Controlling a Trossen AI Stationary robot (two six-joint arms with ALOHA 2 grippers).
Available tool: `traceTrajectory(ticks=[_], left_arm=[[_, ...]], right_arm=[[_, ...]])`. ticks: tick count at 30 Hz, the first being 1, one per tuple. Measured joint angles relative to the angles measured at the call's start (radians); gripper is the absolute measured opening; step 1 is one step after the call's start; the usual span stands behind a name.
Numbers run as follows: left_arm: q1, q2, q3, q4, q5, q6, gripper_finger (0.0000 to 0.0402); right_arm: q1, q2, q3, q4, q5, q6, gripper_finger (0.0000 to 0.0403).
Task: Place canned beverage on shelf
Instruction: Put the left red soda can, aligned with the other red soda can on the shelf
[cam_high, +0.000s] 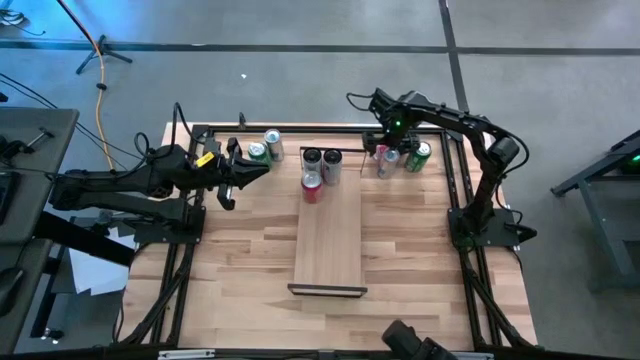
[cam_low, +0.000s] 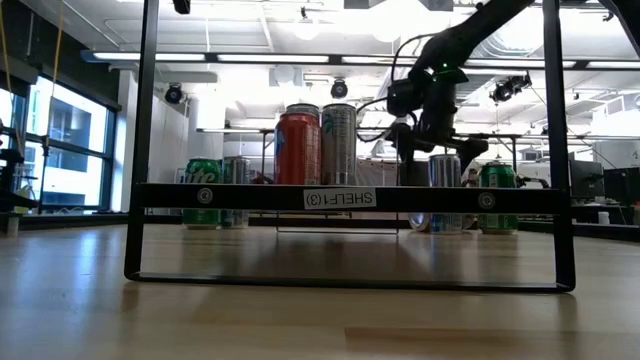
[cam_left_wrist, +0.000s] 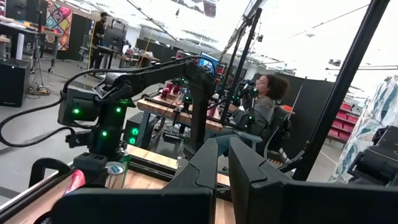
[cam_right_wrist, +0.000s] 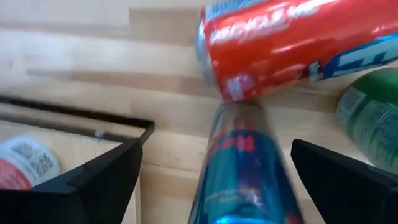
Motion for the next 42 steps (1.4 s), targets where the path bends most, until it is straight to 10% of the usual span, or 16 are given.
traceTrajectory(ticks=[23, 42], left_arm=[[0.006, -0.005, 0.000, -0.108, 0.001, -0.009, 0.0003], [0.087, -0.005, 0.000, -0.125, 0.092, -0.079, 0.0003]], right_arm=[[-0.046, -0.009, -0.098, 0.106, 0.156, 0.539, 0.0398], [-0.047, -0.007, -0.096, 0.226, 0.141, 0.584, 0.0398]])
